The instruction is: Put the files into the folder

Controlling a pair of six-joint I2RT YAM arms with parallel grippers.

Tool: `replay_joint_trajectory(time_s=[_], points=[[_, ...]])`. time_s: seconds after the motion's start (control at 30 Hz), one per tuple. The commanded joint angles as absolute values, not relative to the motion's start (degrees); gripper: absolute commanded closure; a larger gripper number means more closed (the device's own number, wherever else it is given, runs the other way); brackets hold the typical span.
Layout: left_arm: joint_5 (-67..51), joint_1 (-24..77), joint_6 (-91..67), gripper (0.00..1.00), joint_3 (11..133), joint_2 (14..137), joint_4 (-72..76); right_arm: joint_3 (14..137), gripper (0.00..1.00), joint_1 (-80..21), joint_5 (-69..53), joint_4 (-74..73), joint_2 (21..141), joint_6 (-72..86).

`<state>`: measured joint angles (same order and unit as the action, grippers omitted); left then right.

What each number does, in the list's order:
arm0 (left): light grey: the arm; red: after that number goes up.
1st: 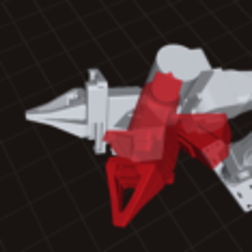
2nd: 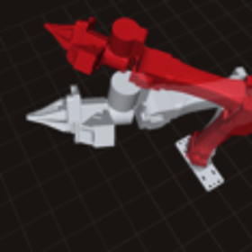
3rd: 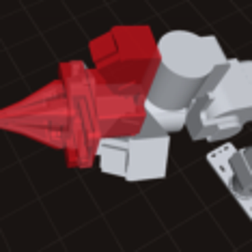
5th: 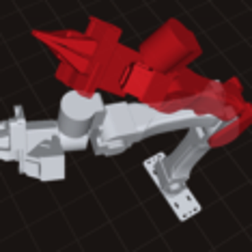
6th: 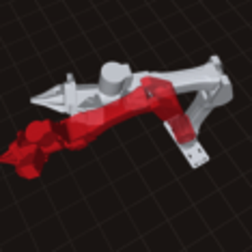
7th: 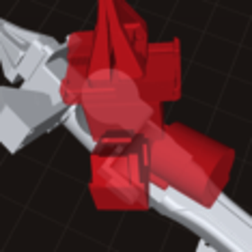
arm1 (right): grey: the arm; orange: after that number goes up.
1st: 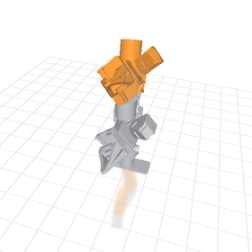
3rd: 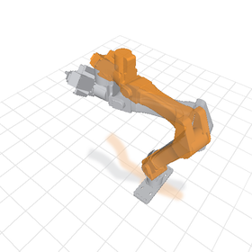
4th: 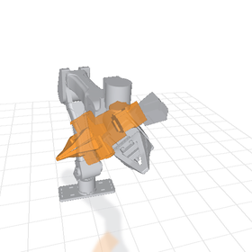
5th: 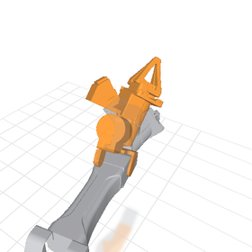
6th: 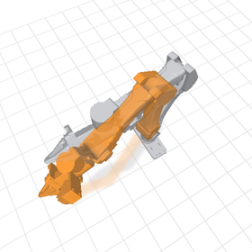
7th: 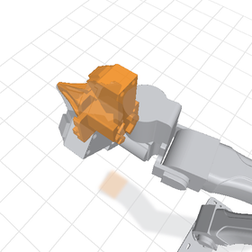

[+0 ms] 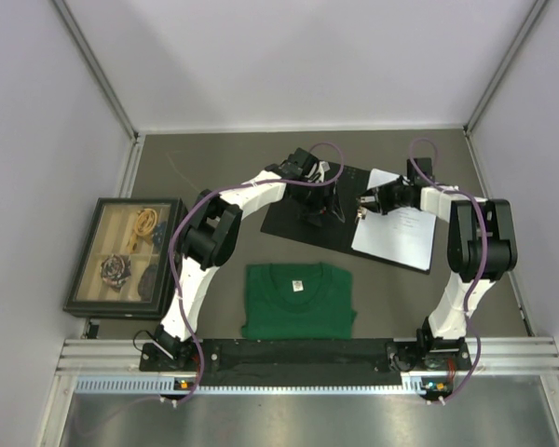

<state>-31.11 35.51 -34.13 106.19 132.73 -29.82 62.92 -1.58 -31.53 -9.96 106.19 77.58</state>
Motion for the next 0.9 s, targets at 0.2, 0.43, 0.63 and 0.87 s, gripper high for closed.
replay_joint_trajectory(time_s=[0.2, 0.43, 0.63, 0.87], points=[[-30.33, 35.16, -33.4, 0.17, 108.54, 134.21, -29.27, 62.05, 0.9, -1.14, -32.69, -7.65, 106.7, 77.7], [-28.21, 34.45, -34.62, 0.19, 107.76, 134.91, -30.15, 61.7, 1.0, -0.88, -33.13, -8.78, 106.0, 75.59], [-27.95, 33.22, -36.82, 0.2, 104.33, 135.0, -27.77, 61.08, 1.0, -0.26, -33.05, -9.75, 106.17, 71.38], [-28.29, 31.47, -39.9, 0.21, 99.6, 135.88, -24.97, 61.26, 1.0, -0.18, -31.55, -13.8, 109.16, 61.53]])
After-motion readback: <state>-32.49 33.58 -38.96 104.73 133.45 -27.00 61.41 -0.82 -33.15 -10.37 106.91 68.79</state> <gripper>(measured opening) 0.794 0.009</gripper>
